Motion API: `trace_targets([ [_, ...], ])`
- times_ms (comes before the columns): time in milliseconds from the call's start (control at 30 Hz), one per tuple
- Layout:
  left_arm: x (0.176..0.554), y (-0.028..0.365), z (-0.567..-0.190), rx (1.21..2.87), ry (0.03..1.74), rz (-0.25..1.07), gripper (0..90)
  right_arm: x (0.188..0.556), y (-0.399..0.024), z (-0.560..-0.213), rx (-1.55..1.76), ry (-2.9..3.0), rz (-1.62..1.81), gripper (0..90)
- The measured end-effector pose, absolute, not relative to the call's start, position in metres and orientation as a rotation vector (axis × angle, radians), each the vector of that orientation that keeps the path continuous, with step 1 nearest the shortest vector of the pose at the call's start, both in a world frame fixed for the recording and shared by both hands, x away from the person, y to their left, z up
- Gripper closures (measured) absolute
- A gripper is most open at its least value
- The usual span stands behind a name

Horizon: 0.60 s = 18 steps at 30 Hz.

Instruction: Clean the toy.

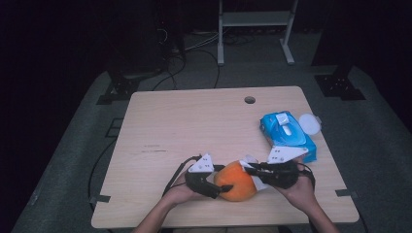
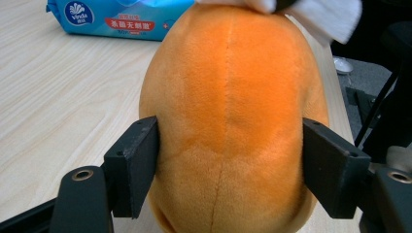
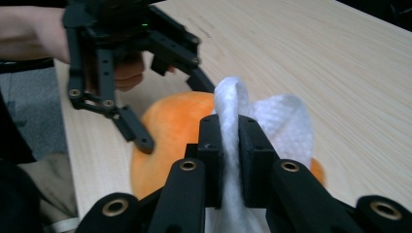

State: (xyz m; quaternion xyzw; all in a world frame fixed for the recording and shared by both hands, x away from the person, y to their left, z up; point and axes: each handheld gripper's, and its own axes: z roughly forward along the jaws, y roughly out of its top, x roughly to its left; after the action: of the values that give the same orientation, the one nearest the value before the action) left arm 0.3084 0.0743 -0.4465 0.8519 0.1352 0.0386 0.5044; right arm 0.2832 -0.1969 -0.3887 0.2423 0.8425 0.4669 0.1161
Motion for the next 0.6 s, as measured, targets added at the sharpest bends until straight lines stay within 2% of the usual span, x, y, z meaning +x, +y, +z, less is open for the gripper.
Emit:
trace_targets([
  [67, 0.309, 0.073, -0.446, 2.053, 0.325, 0.090, 27.1, 0.285, -0.201, -0.390, 0.733, 2.465, 1.375, 80.5],
  [167, 0.311, 0.070, -0.439, 2.047, 0.321, 0.096, 19.4, 0.287, -0.202, -0.394, 0.772, 2.460, 1.395, 80.4],
  [233, 0.310, 0.064, -0.438, 2.043, 0.309, 0.095, 17.6, 0.286, -0.197, -0.393, 0.750, 2.458, 1.406, 80.4],
  [400, 0.309, 0.068, -0.441, 2.040, 0.306, 0.089, 23.4, 0.281, -0.189, -0.392, 0.696, 2.477, 1.410, 80.3],
  [600, 0.311, 0.073, -0.446, 2.025, 0.327, 0.079, 25.1, 0.294, -0.213, -0.397, 0.805, 2.444, 1.435, 80.4],
])
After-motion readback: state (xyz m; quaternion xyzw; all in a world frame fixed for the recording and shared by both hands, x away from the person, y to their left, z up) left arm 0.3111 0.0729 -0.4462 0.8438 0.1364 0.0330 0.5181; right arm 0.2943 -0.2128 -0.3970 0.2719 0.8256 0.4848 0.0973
